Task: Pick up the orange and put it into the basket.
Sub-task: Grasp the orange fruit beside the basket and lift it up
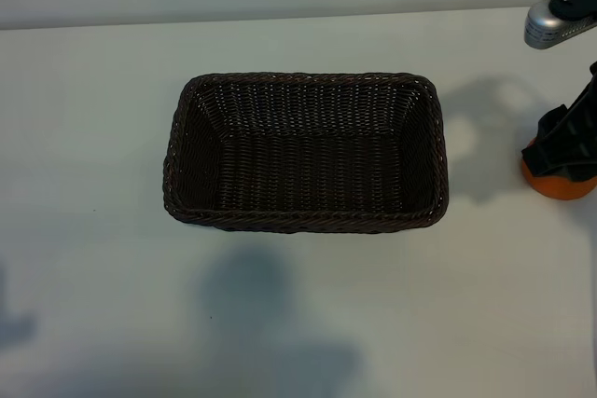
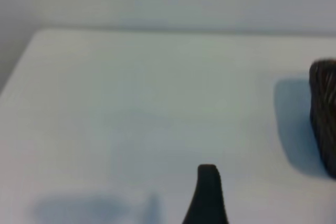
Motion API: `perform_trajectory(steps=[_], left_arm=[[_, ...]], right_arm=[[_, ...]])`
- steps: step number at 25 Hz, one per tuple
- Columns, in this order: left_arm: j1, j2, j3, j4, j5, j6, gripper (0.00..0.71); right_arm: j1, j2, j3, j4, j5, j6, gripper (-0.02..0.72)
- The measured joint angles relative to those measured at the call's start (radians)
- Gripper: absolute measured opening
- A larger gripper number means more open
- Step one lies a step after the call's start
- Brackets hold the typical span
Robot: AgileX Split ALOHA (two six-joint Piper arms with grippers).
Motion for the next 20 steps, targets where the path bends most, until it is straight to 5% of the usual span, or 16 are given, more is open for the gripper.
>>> perform_trajectory(steps=[6, 20], left_arm=[[0.000, -0.073, 0.133, -0.002, 0.059, -0.032, 0.594], [-0.015, -0.099, 0.184, 0.041, 0.145, -0.033, 0.593]], right_arm=[[0.000, 0.000, 0.000, 0.000, -0.001, -0.001, 0.558], [0.000, 0.000, 0.000, -0.001, -0.004, -0.001, 0.558]])
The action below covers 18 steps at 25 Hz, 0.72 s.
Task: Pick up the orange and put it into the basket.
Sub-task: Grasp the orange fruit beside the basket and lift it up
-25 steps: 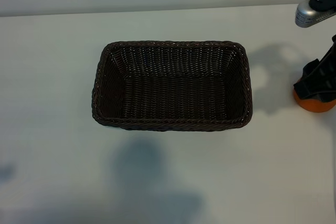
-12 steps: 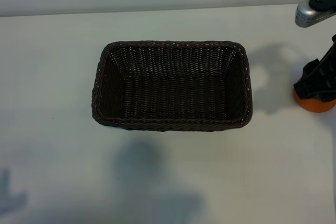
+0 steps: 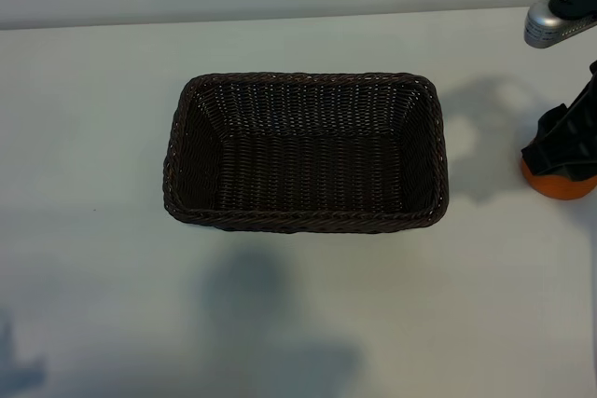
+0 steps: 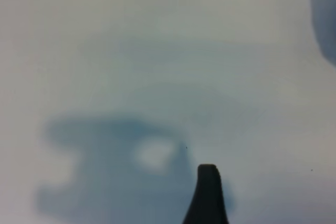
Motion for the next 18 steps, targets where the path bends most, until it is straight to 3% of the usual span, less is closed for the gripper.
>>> perform_trajectory(steps=[18], left_arm=[[0.000, -0.011, 0.010, 0.021, -0.018, -0.005, 0.593]], right_arm=[[0.000, 0.000, 0.000, 0.000, -0.004, 0.000, 0.558]])
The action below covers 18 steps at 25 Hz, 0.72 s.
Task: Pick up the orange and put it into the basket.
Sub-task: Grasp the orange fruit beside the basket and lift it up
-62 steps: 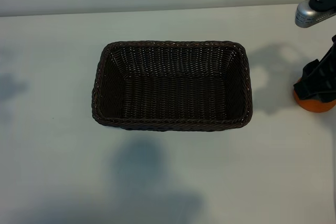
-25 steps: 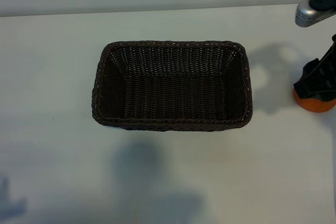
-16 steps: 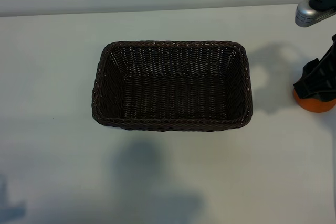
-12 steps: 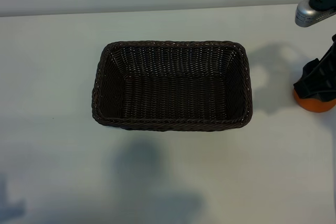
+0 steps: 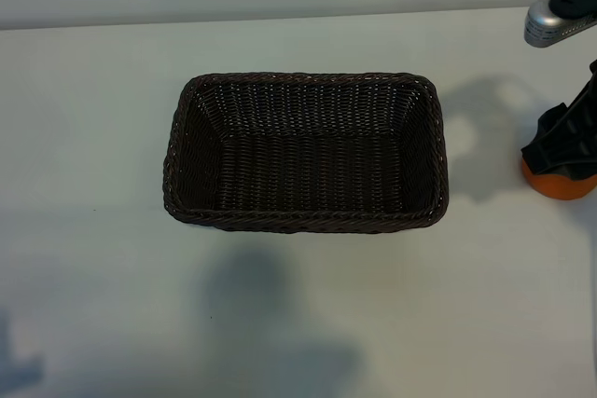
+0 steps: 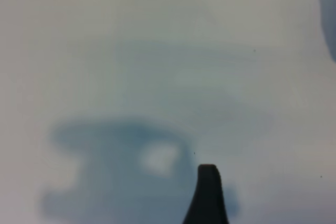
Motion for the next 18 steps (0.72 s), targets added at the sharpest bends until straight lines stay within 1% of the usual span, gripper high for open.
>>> perform_trajectory(steps=[3, 8, 10, 13, 16, 18], left_arm=[[0.000, -0.032, 0.000, 0.001, 0.000, 0.000, 0.593], [-0.013, -0.049, 0.000, 0.001, -0.001, 0.000, 0.592], [-0.019, -0.049, 0.000, 0.001, -0.001, 0.000, 0.592], [-0.019, -0.049, 0.000, 0.003, -0.001, 0.003, 0.592], [-0.019, -0.049, 0.000, 0.004, -0.001, 0.003, 0.592], [-0.019, -0.049, 0.000, 0.004, -0.001, 0.003, 0.592]], right_arm=[[0.000, 0.000, 0.000, 0.000, -0.009, 0.000, 0.558], [0.000, 0.000, 0.000, -0.003, -0.056, 0.004, 0.558], [0.000, 0.001, 0.000, -0.022, -0.078, 0.025, 0.558], [0.000, 0.007, 0.000, -0.097, -0.129, 0.108, 0.570], [0.000, 0.033, 0.000, -0.184, -0.159, 0.216, 0.597], [0.000, 0.063, 0.000, -0.225, -0.162, 0.252, 0.604]])
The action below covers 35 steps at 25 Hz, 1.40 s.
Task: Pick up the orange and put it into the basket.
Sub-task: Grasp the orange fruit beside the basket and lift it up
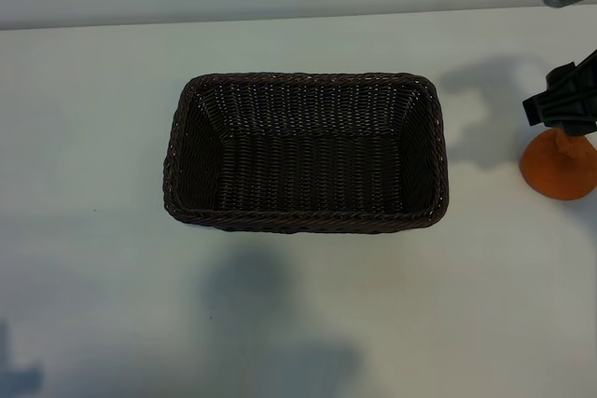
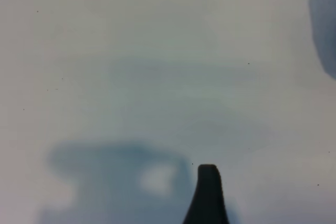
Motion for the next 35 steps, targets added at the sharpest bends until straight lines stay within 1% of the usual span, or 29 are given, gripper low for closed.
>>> perform_trajectory(steps=[2, 4, 9, 12, 14, 17, 19, 21, 23, 25, 27, 29, 35], left_arm=[[0.000, 0.000, 0.000, 0.000, 0.000, 0.000, 0.592], [0.000, 0.000, 0.000, 0.000, 0.000, 0.000, 0.592], [0.000, 0.000, 0.000, 0.000, 0.000, 0.000, 0.592], [0.000, 0.000, 0.000, 0.000, 0.000, 0.000, 0.592], [0.000, 0.000, 0.000, 0.000, 0.000, 0.000, 0.592], [0.000, 0.000, 0.000, 0.000, 0.000, 0.000, 0.592], [0.000, 0.000, 0.000, 0.000, 0.000, 0.000, 0.592], [0.000, 0.000, 0.000, 0.000, 0.000, 0.000, 0.592], [0.000, 0.000, 0.000, 0.000, 0.000, 0.000, 0.592], [0.000, 0.000, 0.000, 0.000, 0.000, 0.000, 0.592], [0.000, 0.000, 0.000, 0.000, 0.000, 0.000, 0.592], [0.000, 0.000, 0.000, 0.000, 0.000, 0.000, 0.592], [0.000, 0.000, 0.000, 0.000, 0.000, 0.000, 0.592]], right_arm=[[0.000, 0.042, 0.000, -0.020, -0.008, 0.019, 0.606], [0.000, 0.083, 0.000, -0.045, -0.029, 0.052, 0.606], [0.000, 0.186, 0.000, -0.120, -0.071, 0.180, 0.606], [0.000, 0.233, -0.001, -0.183, -0.093, 0.278, 0.606], [-0.002, 0.254, -0.001, -0.227, -0.117, 0.330, 0.606], [-0.034, 0.276, -0.001, -0.242, -0.146, 0.380, 0.604], [-0.060, 0.294, -0.001, -0.241, -0.155, 0.384, 0.604], [-0.084, 0.312, -0.001, -0.223, -0.166, 0.373, 0.600], [-0.104, 0.323, -0.001, -0.189, -0.177, 0.342, 0.597], [-0.111, 0.331, -0.001, -0.141, -0.190, 0.306, 0.597], [-0.112, 0.342, -0.001, -0.111, -0.203, 0.280, 0.597], [-0.112, 0.359, -0.001, -0.101, -0.218, 0.271, 0.597], [-0.112, 0.427, -0.001, -0.104, -0.240, 0.268, 0.597]])
